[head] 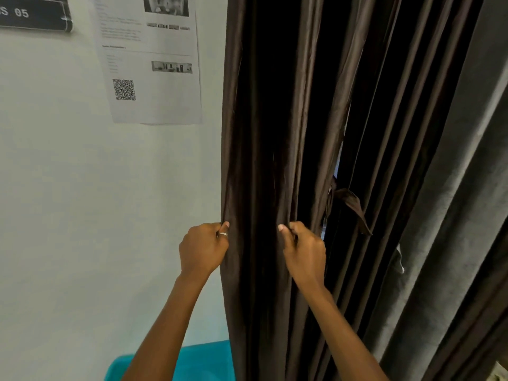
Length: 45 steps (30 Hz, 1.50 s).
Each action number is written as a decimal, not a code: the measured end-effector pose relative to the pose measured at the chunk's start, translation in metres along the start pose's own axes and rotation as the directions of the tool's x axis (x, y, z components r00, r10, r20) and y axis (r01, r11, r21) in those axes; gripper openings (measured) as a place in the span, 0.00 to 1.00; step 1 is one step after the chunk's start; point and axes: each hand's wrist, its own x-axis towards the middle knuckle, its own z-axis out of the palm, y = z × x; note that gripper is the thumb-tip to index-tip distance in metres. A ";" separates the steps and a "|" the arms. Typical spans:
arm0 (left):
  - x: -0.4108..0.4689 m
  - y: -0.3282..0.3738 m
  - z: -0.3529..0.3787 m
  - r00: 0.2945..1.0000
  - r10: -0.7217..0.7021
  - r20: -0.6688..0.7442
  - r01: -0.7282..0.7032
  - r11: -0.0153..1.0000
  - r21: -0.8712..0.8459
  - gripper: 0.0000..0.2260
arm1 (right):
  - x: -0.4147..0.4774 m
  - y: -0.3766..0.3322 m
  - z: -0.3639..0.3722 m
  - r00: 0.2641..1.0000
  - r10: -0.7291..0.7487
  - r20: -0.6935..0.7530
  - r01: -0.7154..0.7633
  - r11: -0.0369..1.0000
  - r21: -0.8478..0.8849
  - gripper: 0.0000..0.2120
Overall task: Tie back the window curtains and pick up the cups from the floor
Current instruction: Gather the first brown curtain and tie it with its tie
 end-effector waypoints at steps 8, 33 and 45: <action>-0.010 0.021 0.017 0.998 0.059 0.023 -0.057 0.996 -0.064 0.23 | -0.021 -0.013 0.026 0.999 -0.011 0.037 0.011 1.000 -0.017 0.08; 0.004 0.037 0.008 0.978 0.039 0.206 -0.023 0.997 -0.077 0.24 | -0.027 -0.043 0.052 0.996 -0.016 0.090 0.015 1.000 0.004 0.07; 0.011 0.028 0.006 0.976 0.097 0.195 -0.102 0.995 0.017 0.24 | 0.002 -0.029 -0.005 0.974 0.160 -0.160 -0.169 0.985 -0.041 0.16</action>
